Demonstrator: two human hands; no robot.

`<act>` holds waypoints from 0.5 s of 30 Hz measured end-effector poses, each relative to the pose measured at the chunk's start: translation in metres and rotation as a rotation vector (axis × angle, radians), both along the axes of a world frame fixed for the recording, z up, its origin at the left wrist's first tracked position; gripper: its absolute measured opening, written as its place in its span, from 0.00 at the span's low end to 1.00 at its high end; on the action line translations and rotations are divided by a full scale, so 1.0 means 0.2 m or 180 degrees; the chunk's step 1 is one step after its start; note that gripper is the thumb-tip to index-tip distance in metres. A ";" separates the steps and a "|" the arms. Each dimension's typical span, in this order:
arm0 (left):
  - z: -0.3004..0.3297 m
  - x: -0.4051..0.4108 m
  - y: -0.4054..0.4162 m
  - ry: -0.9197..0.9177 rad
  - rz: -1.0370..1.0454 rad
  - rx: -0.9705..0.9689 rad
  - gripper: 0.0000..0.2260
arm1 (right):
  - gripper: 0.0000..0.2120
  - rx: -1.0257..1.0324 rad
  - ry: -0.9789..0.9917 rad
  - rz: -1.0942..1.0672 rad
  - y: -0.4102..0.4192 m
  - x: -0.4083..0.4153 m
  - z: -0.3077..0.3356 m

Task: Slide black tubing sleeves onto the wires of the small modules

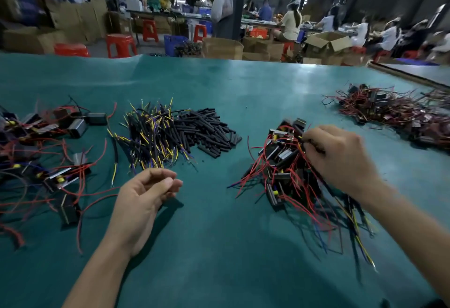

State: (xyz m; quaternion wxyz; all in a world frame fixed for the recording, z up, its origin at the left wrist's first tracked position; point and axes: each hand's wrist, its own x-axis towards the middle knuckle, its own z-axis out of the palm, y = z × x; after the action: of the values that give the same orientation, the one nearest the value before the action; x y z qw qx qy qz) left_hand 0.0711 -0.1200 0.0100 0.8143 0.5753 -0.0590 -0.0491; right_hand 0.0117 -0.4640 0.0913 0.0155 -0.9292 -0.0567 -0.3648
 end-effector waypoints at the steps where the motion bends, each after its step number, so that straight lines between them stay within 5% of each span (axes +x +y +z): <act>1: 0.00 0.00 0.00 0.0001 0.0004 0.0011 0.06 | 0.06 0.0115 0.0029 -0.0045 -0.01 0.00 -0.04; 10: -0.01 0.01 0.01 0.0002 -0.0031 -0.0053 0.07 | 0.18 0.1065 0.0401 -0.0130 0.00 0.03 0.04; 15: -0.01 0.01 0.00 0.0007 -0.0013 -0.0061 0.06 | 0.21 0.1057 0.0674 -0.0194 -0.03 0.06 0.10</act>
State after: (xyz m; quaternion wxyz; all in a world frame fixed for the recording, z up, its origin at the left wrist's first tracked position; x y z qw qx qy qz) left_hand 0.0730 -0.1198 0.0079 0.8197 0.5673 -0.0598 -0.0508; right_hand 0.0227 -0.4695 0.1120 0.1633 -0.9484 0.0344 -0.2697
